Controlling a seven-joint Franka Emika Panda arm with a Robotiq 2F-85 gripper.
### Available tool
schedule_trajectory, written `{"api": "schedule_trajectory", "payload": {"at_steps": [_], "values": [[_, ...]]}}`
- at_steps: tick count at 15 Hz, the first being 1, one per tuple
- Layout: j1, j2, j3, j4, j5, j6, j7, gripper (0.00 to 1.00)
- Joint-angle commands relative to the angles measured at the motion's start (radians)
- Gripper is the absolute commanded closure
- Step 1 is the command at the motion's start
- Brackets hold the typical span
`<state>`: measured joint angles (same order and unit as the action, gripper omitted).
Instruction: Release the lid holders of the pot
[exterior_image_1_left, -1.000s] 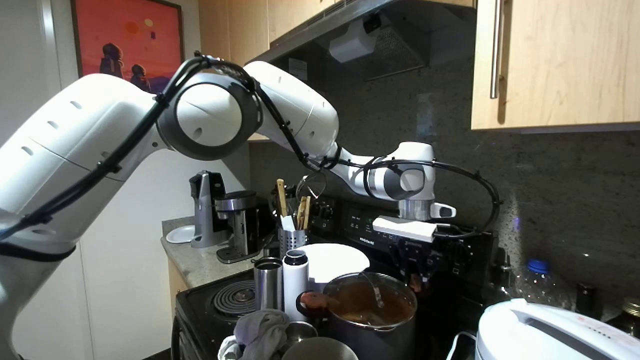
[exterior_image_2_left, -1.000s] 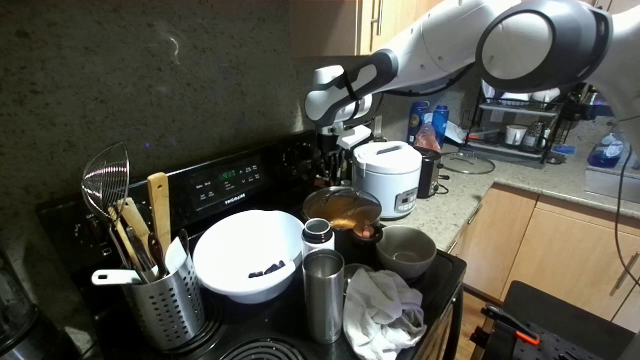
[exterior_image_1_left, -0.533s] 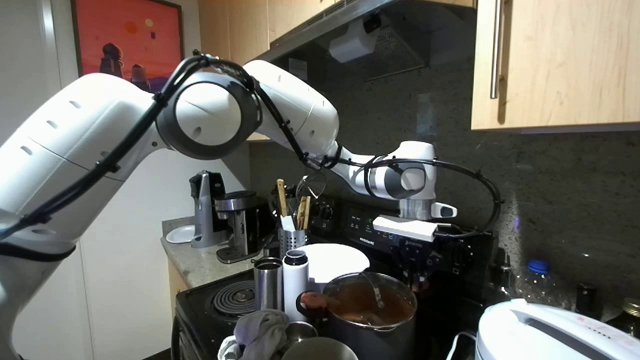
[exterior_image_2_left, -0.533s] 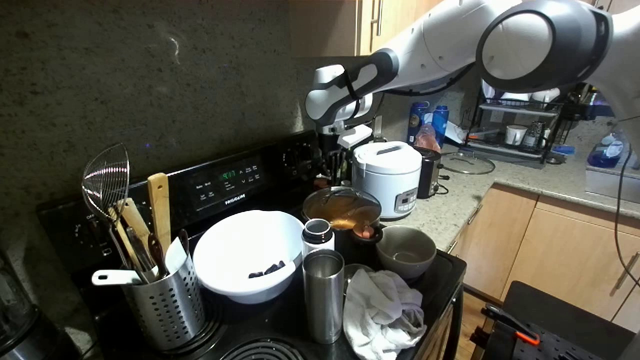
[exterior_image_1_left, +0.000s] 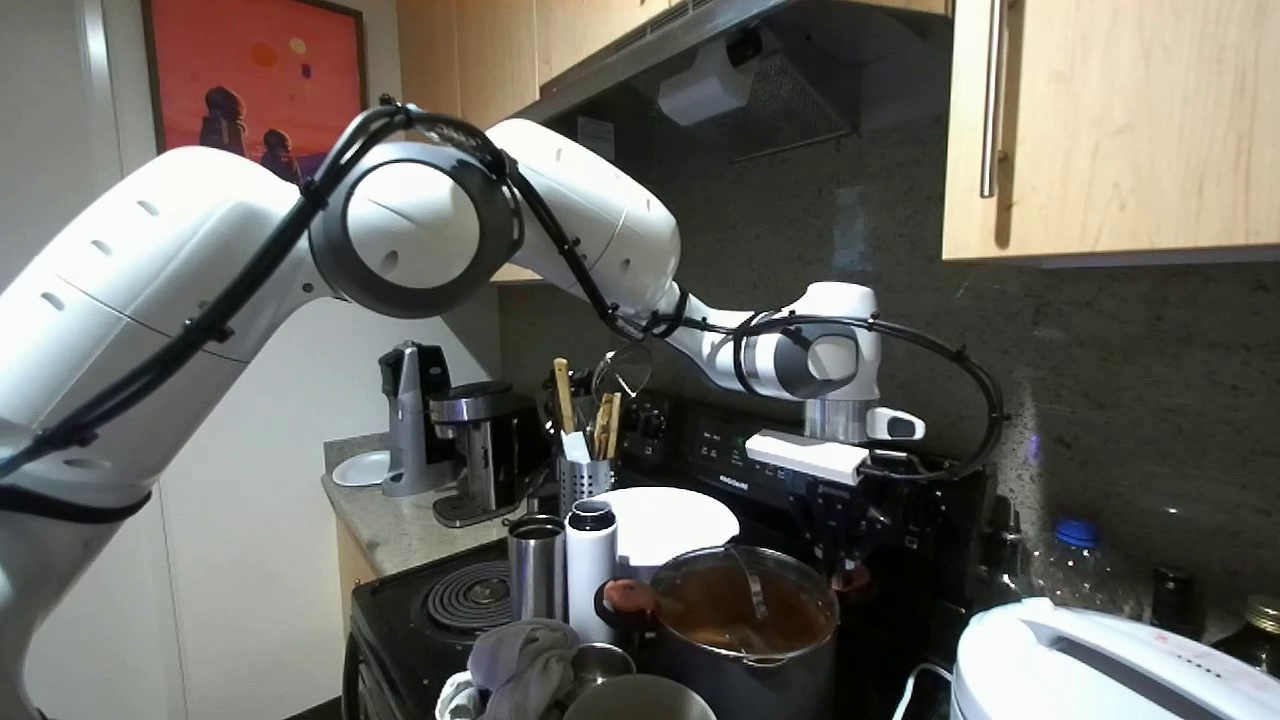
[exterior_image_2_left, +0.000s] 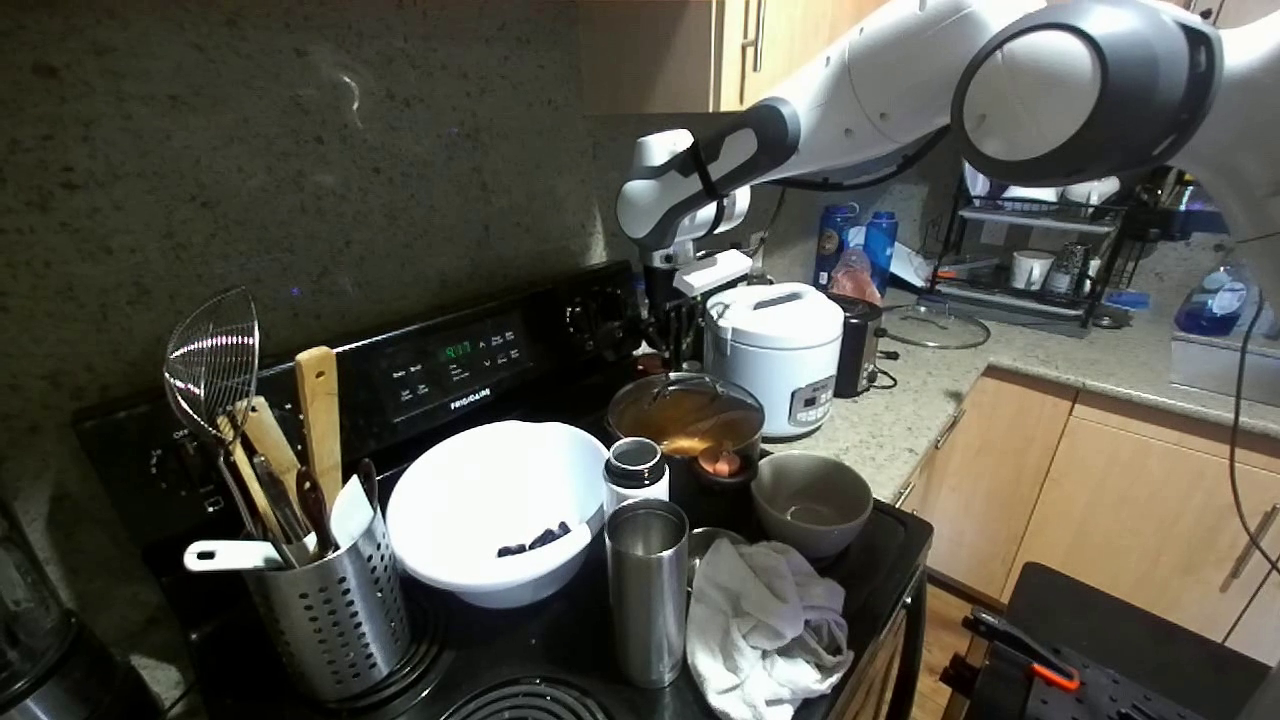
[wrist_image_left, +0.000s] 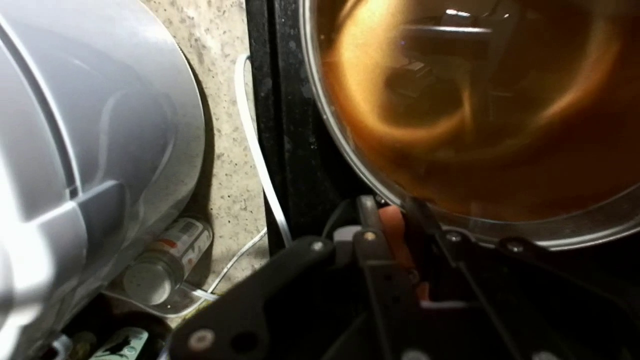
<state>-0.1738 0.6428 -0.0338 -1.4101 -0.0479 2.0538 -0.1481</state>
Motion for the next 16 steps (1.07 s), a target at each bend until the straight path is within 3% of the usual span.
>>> {"api": "schedule_trajectory", "payload": {"at_steps": [1, 16], "values": [[0.014, -0.031, -0.026, -0.019, 0.022, -0.04, 0.089, 0.9], [0.11, -0.052, -0.107, -0.063, 0.006, -0.008, 0.539, 0.9]]}}
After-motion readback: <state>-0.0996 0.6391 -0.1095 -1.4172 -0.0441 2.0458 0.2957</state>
